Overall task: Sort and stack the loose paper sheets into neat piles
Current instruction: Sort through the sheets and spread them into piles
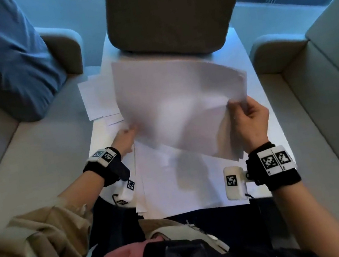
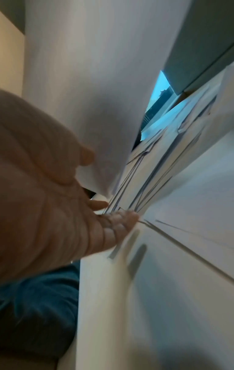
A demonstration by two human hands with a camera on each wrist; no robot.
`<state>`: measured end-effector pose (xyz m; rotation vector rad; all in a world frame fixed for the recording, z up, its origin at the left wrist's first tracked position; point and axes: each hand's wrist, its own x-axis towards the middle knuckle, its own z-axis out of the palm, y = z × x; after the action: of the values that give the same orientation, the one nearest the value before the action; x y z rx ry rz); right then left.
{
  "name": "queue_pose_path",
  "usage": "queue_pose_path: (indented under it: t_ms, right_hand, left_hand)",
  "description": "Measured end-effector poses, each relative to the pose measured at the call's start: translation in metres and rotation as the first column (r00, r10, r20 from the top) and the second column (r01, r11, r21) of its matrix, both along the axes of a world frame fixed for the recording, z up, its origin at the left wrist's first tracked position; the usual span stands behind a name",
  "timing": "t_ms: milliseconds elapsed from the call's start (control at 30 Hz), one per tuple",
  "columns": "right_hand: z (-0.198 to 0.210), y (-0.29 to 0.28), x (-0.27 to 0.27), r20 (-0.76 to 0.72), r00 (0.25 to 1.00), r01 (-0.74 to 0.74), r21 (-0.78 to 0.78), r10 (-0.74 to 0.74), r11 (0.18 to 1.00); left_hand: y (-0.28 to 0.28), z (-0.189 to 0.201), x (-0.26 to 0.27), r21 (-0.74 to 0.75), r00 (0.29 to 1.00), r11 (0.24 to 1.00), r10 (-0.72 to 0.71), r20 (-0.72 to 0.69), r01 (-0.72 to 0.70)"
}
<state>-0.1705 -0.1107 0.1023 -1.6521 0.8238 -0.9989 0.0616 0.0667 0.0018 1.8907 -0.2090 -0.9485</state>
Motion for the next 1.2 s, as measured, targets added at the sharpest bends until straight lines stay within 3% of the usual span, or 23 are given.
queue_pose_path:
  t_ms: [133,200,300,400,500,567,633,700,767,867,933,967,1033,1100,1133,1200]
  right_hand:
    - [-0.011,-0.008,-0.013,0.022,0.998,-0.052,0.036,0.051,0.998]
    - [-0.011,-0.009,-0.021,0.054,0.983,-0.177,0.043,0.174,0.983]
    - [-0.016,-0.014,-0.03,0.093,0.95,-0.309,0.114,0.3,0.944]
    - [-0.027,-0.022,-0.037,-0.006,0.97,-0.241,0.116,0.243,0.964]
    - [-0.036,-0.022,-0.045,-0.078,0.976,-0.19,0.16,0.204,0.969]
    - [-0.042,-0.018,-0.05,-0.036,0.958,-0.267,0.239,0.283,0.934]
    - [-0.048,-0.015,-0.054,-0.006,0.924,-0.366,0.288,0.383,0.885]
    - [-0.054,-0.013,-0.058,-0.044,0.898,-0.404,0.318,0.439,0.858]
    - [-0.059,-0.011,-0.061,-0.101,0.883,-0.404,0.334,0.459,0.852]
    - [-0.064,-0.008,-0.062,-0.185,0.905,-0.299,0.36,0.382,0.884]
    - [-0.067,-0.01,-0.062,-0.241,0.946,-0.102,0.411,0.216,0.906]
    - [-0.068,-0.012,-0.061,-0.26,0.957,0.006,0.455,0.126,0.89]
    - [-0.071,-0.019,-0.064,-0.196,0.981,0.122,0.632,0.006,0.765]
    - [-0.072,-0.023,-0.067,-0.136,0.99,0.126,0.781,-0.03,0.611]
    - [-0.075,-0.025,-0.069,-0.153,0.988,0.124,0.805,0.001,0.58]
    - [-0.082,-0.026,-0.071,-0.243,0.967,0.151,0.782,0.072,0.605]
  left_hand:
    - [0.001,0.005,0.006,-0.13,0.997,0.989,0.058,-0.05,-0.064]
    - [0.002,0.011,0.007,-0.202,0.993,0.977,0.049,-0.108,-0.071]
    - [0.007,0.017,0.01,-0.287,0.999,0.958,-0.004,0.035,0.014]
    - [0.01,0.021,0.012,-0.342,1.0,0.94,0.023,0.021,-0.015]
    - [0.015,0.022,0.009,-0.269,1.0,0.963,-0.02,-0.009,0.017]
    - [0.019,0.021,0.005,-0.275,0.997,0.961,-0.012,-0.072,-0.009]
    - [0.023,0.02,0.002,-0.309,0.975,0.94,0.078,-0.21,-0.142]
    - [0.026,0.016,0.006,-0.322,0.91,0.896,0.176,-0.374,-0.305]
    - [0.03,0.015,0.012,-0.285,0.89,0.896,0.211,-0.405,-0.342]
    - [0.038,0.008,0.017,-0.215,0.97,0.961,0.13,-0.207,-0.175]
    - [0.041,0.002,0.019,-0.161,0.996,0.986,0.033,-0.078,-0.045]
    - [0.043,0.001,0.018,-0.166,0.997,0.986,0.002,-0.08,-0.016]
    - [0.045,0.003,0.013,-0.219,0.988,0.975,-0.06,-0.145,0.028]
    - [0.047,0.004,0.01,-0.223,0.978,0.97,-0.138,-0.156,0.101]
    - [0.049,0.003,0.009,-0.211,0.975,0.967,-0.171,-0.145,0.139]
    - [0.053,0.004,0.007,-0.179,0.964,0.962,-0.232,-0.131,0.207]
